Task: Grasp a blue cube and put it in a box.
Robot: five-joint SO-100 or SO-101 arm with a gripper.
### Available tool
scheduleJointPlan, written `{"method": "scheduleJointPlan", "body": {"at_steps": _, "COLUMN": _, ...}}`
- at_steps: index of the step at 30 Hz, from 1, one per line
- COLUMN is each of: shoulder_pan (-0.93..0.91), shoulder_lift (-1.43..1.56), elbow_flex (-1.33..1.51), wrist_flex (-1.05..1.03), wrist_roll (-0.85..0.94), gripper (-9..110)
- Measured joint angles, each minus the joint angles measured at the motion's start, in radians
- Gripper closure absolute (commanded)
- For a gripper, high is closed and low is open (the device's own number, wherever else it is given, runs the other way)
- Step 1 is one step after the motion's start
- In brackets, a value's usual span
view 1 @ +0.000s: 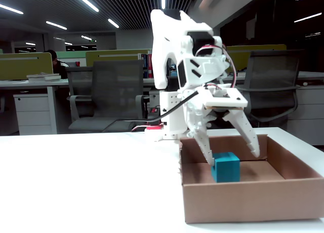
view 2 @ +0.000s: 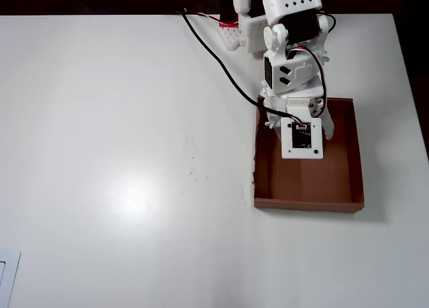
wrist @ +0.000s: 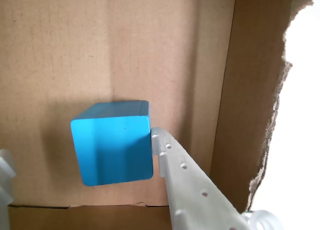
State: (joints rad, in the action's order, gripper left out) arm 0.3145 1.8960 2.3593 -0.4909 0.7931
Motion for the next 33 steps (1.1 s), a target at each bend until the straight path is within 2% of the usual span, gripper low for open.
{"method": "scheduleJointPlan", "body": {"at_steps": 17, "shoulder_pan": 0.000, "shoulder_lift": 0.058, "elbow_flex": 0.006, "wrist_flex": -0.092, "wrist_roll": 0.000, "gripper": 61}}
{"method": "scheduleJointPlan", "body": {"at_steps": 33, "shoulder_pan": -0.028, "shoulder_lift": 0.232, "elbow_flex": -0.028, "wrist_flex": -0.201, "wrist_roll": 0.031, "gripper": 60}}
